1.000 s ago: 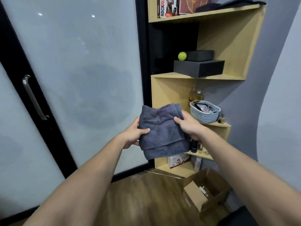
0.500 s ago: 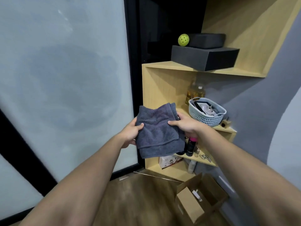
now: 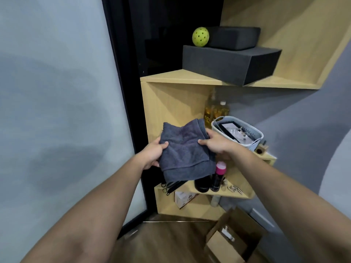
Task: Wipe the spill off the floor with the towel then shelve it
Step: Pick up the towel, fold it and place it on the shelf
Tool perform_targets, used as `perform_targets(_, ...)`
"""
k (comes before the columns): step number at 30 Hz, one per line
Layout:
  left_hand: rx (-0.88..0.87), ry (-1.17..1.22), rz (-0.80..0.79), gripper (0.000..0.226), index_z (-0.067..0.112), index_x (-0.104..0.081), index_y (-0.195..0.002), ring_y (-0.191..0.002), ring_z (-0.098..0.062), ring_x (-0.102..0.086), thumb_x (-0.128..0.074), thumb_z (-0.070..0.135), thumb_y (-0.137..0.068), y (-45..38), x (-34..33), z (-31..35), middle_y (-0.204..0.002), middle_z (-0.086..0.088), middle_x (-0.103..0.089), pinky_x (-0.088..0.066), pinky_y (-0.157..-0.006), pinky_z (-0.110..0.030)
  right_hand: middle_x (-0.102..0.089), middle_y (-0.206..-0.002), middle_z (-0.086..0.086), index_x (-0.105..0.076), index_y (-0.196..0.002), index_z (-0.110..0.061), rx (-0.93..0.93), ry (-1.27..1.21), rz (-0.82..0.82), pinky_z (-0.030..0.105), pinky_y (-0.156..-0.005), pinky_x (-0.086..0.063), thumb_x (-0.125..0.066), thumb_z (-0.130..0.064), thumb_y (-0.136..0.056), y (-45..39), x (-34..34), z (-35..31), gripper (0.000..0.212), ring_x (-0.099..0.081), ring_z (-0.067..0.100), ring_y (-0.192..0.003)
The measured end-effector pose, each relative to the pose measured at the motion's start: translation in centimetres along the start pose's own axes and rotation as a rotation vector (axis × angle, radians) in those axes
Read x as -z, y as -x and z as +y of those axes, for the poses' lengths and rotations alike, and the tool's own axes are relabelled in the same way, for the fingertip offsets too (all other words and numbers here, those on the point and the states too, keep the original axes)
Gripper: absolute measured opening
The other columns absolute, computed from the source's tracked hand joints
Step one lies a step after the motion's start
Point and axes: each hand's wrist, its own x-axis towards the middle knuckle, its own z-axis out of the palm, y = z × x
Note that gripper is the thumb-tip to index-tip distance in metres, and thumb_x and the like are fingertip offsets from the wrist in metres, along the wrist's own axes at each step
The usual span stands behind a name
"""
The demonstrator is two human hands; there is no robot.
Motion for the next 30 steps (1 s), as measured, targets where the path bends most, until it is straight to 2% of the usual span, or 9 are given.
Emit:
perform_targets(3,0.028,-0.001,-0.036,0.041,0.047,-0.039,-0.147,-0.110,-0.025,-0.067,-0.042,0.036,-0.108,-3.6,-0.3,0.1,-0.127,0.004,-0.067,-0.058,-0.087,-0.056,-0.064,-0.128,0.000,-0.052,-0.137,-0.026,-0.038,0.021,0.025,0.045,-0.106,-0.048,-0.056,-0.013,-0.099,-2.6,0.6,1.2,0.040,-0.062,0.022,-0.116)
perform_targets(7,0.068,0.012,-0.050,0.042,0.051,-0.037,-0.147,-0.110,-0.023,-0.067,-0.043,0.036,-0.108,-7.8,-1.2,-0.6,-0.125,0.008,-0.067,-0.057,-0.085,-0.054,-0.064,-0.129,0.003,-0.053,-0.136,-0.024,-0.074,0.042,0.033,0.045,-0.106,-0.047,-0.054,-0.009,-0.100,-6.2,1.5,2.6,0.039,-0.061,0.024,-0.117)
perform_targets(11,0.117,0.067,-0.060,0.045,0.050,-0.036,-0.148,-0.108,-0.021,-0.068,-0.044,0.035,-0.107,-11.6,-1.2,-0.6,-0.126,0.007,-0.067,-0.061,-0.067,-0.041,-0.063,-0.130,0.003,-0.053,-0.138,-0.022,-0.111,0.026,0.001,0.038,-0.103,-0.047,-0.051,-0.007,-0.100,-10.3,2.3,3.8,0.040,-0.060,0.022,-0.117)
perform_targets(17,0.185,0.081,0.007,0.037,0.042,-0.046,-0.144,-0.098,-0.016,-0.070,-0.045,0.035,-0.107,-17.9,-1.5,-1.0,-0.116,0.009,-0.070,-0.059,-0.060,-0.036,-0.063,-0.130,0.002,-0.056,-0.135,-0.026,-0.138,0.063,-0.033,0.045,-0.109,-0.045,-0.053,-0.011,-0.099,-17.4,2.9,6.3,0.039,-0.059,0.023,-0.119)
perform_targets(23,0.230,0.171,0.043,0.034,0.038,-0.048,-0.141,-0.097,-0.020,-0.070,-0.045,0.032,-0.108,-22.1,-3.7,-2.2,-0.118,0.005,-0.070,-0.059,-0.057,-0.039,-0.066,-0.125,0.009,-0.061,-0.129,-0.016,-0.148,0.200,-0.035,0.037,-0.100,-0.048,-0.056,-0.008,-0.097,-22.5,3.9,8.8,0.033,-0.060,0.029,-0.117)
perform_targets(26,0.230,0.234,0.055,0.034,0.037,-0.049,-0.141,-0.093,-0.018,-0.071,-0.044,0.029,-0.108,-23.5,-4.9,-2.2,-0.114,0.005,-0.071,-0.058,-0.053,-0.033,-0.067,-0.122,0.011,-0.062,-0.123,-0.013,-0.134,0.270,-0.034,0.030,-0.092,-0.045,-0.056,-0.009,-0.096,-24.7,4.6,9.4,0.029,-0.060,0.030,-0.116)
perform_targets(28,0.213,0.278,0.084,0.035,0.035,-0.048,-0.142,-0.091,-0.018,-0.071,-0.045,0.028,-0.108,-24.5,-5.5,-2.0,-0.112,0.005,-0.072,-0.058,-0.053,-0.032,-0.066,-0.123,0.013,-0.061,-0.123,-0.011,-0.106,0.302,-0.004,0.030,-0.094,-0.044,-0.057,-0.009,-0.096,-26.1,5.2,9.6,0.028,-0.059,0.031,-0.118)
perform_targets(30,0.207,0.343,0.122,0.037,0.035,-0.046,-0.144,-0.097,-0.021,-0.071,-0.047,0.030,-0.107,-25.8,-5.8,-2.2,-0.116,0.004,-0.071,-0.061,-0.060,-0.035,-0.065,-0.125,0.016,-0.060,-0.125,-0.010,-0.080,0.319,0.054,0.034,-0.100,-0.045,-0.058,-0.010,-0.096,-27.3,5.7,9.9,0.029,-0.058,0.034,-0.119)
